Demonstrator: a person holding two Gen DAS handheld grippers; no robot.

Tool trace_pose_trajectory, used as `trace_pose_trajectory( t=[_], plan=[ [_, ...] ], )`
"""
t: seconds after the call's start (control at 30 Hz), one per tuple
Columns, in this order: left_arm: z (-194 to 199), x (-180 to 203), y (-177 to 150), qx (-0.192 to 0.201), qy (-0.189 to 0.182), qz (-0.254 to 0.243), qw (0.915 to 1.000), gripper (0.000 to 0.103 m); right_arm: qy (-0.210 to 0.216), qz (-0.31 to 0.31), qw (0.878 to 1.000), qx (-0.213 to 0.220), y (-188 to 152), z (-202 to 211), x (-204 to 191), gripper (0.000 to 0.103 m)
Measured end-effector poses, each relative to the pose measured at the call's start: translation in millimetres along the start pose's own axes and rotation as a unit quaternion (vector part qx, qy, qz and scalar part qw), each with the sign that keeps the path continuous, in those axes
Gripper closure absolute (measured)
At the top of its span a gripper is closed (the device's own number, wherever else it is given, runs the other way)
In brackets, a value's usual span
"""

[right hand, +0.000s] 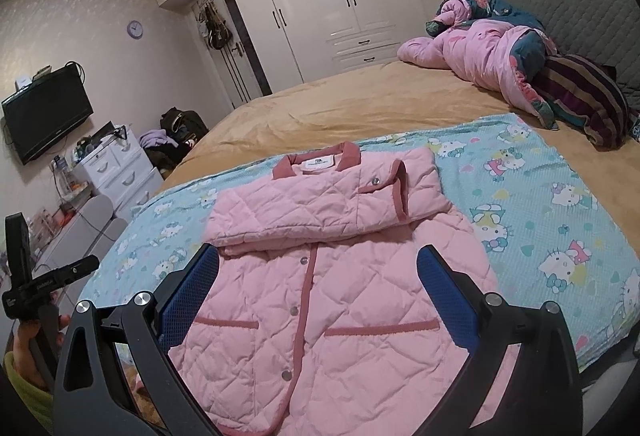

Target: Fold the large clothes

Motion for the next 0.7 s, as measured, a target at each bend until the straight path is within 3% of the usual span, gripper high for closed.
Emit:
trace_pose_trajectory(
  t=[0.33,0.7],
  plan=[
    [-5.2,-27.3,-31.2,-0.034,0.022,0.008,0.9992,0.009,-0.006,-0.004,1.0,-0.022,-26.3,2.1,13.3,0.004],
    [-27.8,-57.1,-90.3,-0.116,0.049,0.018,0.9919,0.009,-0.017,-0.014,0.998,-0.051,-60.0,-0.1,36.4,0.004]
  ],
)
Point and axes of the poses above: each gripper's, at about its wrist camera, not at the fingertips, and z roughly against the way its jaws point, x to its right, y to its top, the point moved 10 cm from there along -z, roughly the way its jaws point, and after that the axes turned 6 degrees about x, right-handed, at the moved point
